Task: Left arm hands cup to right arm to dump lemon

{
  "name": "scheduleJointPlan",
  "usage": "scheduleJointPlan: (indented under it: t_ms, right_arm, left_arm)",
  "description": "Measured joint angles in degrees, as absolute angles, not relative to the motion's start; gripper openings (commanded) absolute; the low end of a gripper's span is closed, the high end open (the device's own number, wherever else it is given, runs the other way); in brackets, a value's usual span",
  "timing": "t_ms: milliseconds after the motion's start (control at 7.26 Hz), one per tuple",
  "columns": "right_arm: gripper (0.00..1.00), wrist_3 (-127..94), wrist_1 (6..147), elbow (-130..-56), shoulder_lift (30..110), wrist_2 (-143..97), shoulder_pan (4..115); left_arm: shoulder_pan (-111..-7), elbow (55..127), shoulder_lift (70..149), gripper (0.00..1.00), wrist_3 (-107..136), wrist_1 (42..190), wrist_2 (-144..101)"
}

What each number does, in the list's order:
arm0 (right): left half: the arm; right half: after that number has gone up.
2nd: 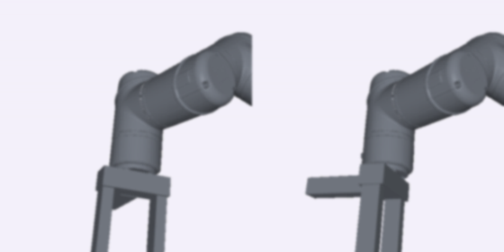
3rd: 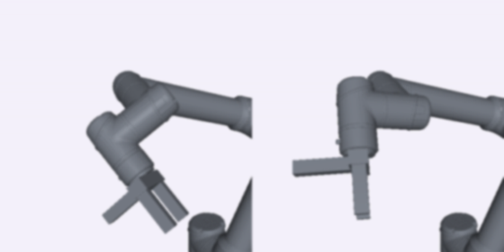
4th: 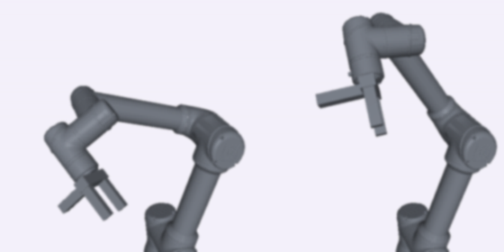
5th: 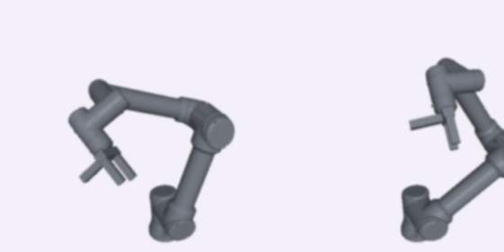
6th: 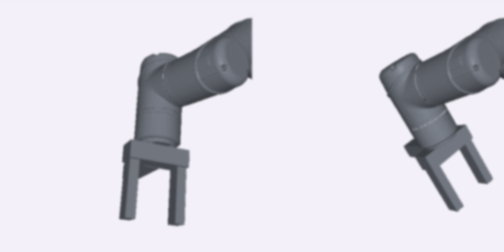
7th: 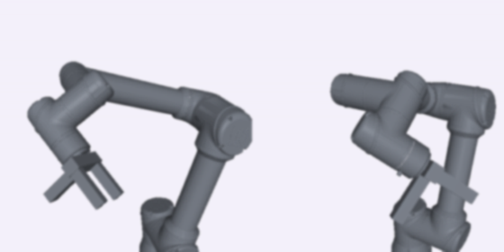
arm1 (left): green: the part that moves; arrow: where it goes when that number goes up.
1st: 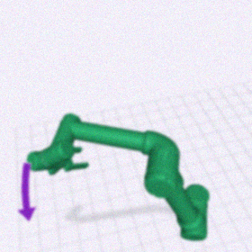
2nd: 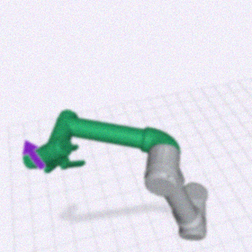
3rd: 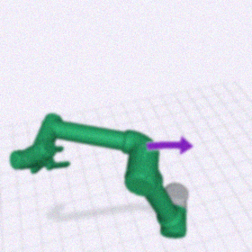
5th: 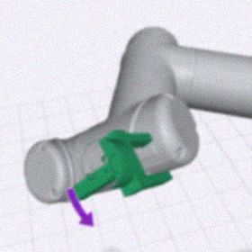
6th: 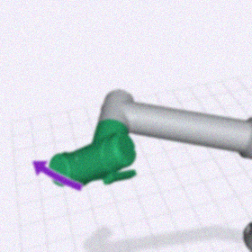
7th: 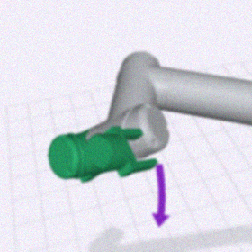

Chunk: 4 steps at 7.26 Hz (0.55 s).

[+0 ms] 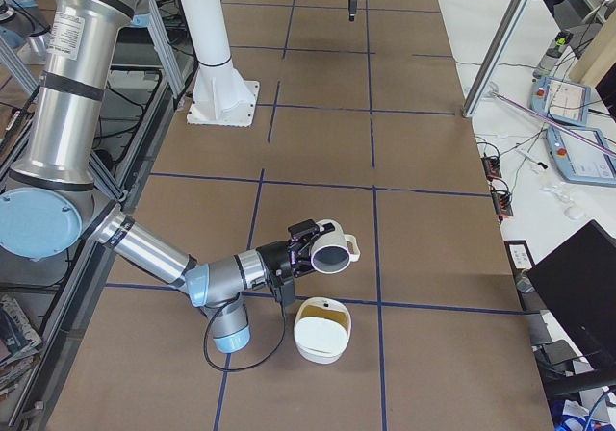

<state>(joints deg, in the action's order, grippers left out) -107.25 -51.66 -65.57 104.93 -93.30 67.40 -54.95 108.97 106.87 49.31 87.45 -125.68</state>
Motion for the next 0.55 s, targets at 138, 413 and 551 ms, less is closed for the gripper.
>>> scheduleJointPlan:
  t_ms: [138,413,551]
  right_arm:
    - [0.19,-98.4,-49.1,-66.3,105.0,-95.9,67.7]
    - [0.17,-81.7,-42.1,-69.1,104.9,-101.4,69.8]
    - [0.15,-73.3,-39.1,-69.9,104.7,-104.0,70.6]
  left_arm:
    - [-54.9,109.0,106.9,1.0,49.3,87.5,-125.7]
    - [-54.9,109.0,106.9,1.0,49.3,87.5,-125.7]
    - [-54.9,108.9,106.9,1.0,49.3,87.5,-125.7]
